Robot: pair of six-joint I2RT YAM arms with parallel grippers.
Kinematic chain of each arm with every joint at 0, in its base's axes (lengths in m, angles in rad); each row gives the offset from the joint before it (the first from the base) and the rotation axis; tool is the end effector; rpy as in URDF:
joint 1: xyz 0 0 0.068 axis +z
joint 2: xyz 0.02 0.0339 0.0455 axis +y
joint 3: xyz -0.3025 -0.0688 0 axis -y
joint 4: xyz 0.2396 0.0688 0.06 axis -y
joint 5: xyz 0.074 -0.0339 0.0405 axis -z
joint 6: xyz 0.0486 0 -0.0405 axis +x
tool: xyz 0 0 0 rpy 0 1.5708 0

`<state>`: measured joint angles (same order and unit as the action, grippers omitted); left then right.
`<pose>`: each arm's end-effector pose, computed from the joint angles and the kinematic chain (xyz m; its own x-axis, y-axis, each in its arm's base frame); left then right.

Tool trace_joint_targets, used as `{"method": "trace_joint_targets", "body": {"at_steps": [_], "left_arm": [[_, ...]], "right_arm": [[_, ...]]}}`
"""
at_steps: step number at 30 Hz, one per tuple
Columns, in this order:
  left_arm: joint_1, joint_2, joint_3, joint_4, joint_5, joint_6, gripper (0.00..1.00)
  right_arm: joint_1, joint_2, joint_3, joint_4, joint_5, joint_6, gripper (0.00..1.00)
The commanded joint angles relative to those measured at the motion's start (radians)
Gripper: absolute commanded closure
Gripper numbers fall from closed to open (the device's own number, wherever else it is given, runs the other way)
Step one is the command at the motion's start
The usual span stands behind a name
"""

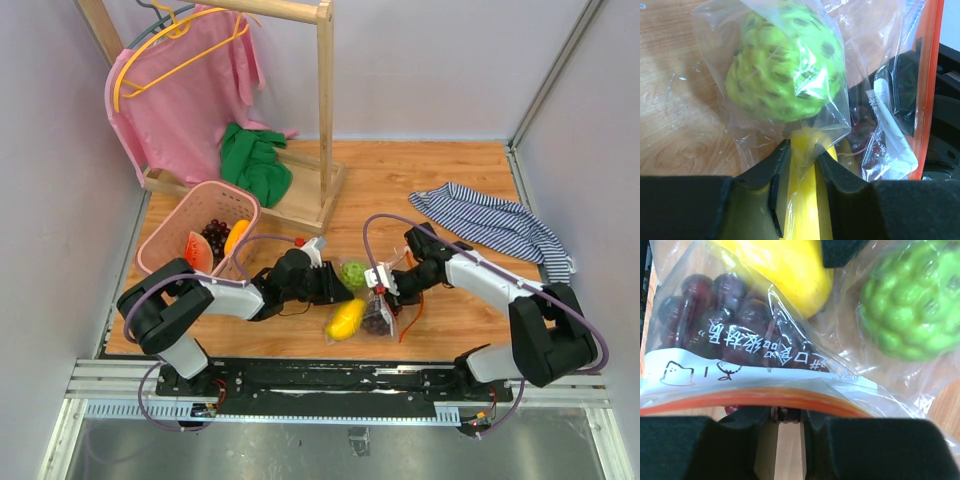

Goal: Open the zip-top bag and remove the fake food
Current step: Pick up the fake fruit from the zipper food storage bag.

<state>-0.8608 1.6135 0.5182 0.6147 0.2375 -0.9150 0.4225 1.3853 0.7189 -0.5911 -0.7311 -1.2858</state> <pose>0.1891 -0.2376 0.1741 -0.8757 -0.1629 -0.4545 0.2935 0.5677 -0.7691 0.1906 0.1213 0.2050 0.2291 -0.6803 -0.6962 -0.9713 -0.2072 -0.1172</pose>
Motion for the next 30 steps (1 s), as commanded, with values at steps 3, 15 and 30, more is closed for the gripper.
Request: {"method": "trace_joint_targets", "body": {"at_steps": [3,15,30], "left_arm": [[0.009,-0.069,0.013,-0.080,-0.045,0.063,0.83],[0.089,-0.114,0.012,-0.131,-0.042,0.130,1.00],[0.171,-0.128,-0.003,-0.113,-0.043,0.136,1.00]], "right_arm": [[-0.053,-0.056,0.018,-0.012,0.012,0.011,0.93],[-0.170,-0.135,0.031,-0.025,-0.010,0.029,0.99],[-0.337,-0.227,0.037,-0.035,-0.060,0.034,0.99]]}}
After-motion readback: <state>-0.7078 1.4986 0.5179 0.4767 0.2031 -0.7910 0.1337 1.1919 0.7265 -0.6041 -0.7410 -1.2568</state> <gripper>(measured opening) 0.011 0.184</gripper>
